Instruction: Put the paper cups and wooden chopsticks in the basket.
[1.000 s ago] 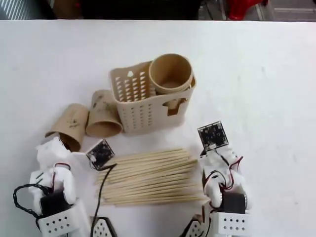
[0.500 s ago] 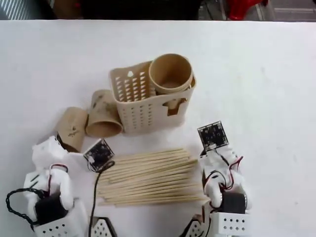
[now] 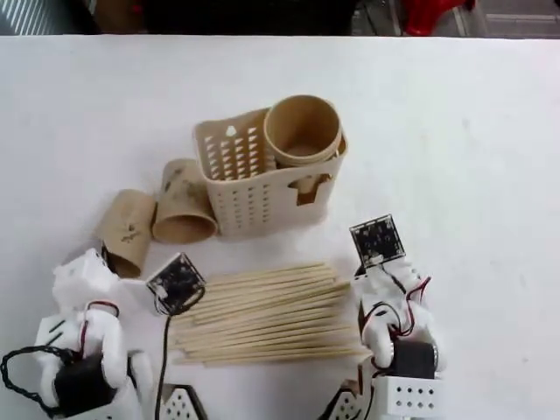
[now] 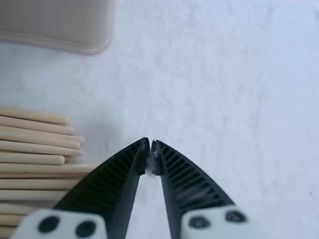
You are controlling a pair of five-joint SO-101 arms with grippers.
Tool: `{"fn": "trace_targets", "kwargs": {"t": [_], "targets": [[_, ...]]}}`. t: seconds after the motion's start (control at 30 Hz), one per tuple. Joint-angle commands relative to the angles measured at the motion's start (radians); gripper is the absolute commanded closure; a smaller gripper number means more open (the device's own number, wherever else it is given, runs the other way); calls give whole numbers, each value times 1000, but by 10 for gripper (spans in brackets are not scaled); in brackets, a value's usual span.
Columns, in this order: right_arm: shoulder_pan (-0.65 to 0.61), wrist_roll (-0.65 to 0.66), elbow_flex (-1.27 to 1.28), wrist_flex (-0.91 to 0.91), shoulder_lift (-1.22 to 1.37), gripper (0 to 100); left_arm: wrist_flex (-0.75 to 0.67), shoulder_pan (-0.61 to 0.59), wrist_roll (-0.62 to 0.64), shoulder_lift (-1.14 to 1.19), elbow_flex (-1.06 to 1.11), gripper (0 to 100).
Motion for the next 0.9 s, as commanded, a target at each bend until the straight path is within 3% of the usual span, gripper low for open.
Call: {"fn": "trace_targets", "kwargs": {"t": [0.0, 0.23, 0.33, 0.47, 0.63, 0.8, 0.87], "targets": [[2, 12, 9, -18, 1, 981, 127, 48, 69, 21, -143, 979], [2, 12, 9, -18, -1, 981, 215, 76, 328, 384, -425, 975], [2, 12, 9, -18, -1, 981, 232, 73, 387, 595, -517, 909], [2, 12, 9, -18, -1, 981, 287, 71, 385, 819, -589, 775], [2, 14, 9, -18, -1, 981, 219, 1, 370, 935, -606, 759], [2, 14, 9, -18, -1, 981, 28, -196, 123, 944, -595, 758], [2, 14, 9, -19, -1, 981, -40, -255, 86, 947, -577, 758]]}}
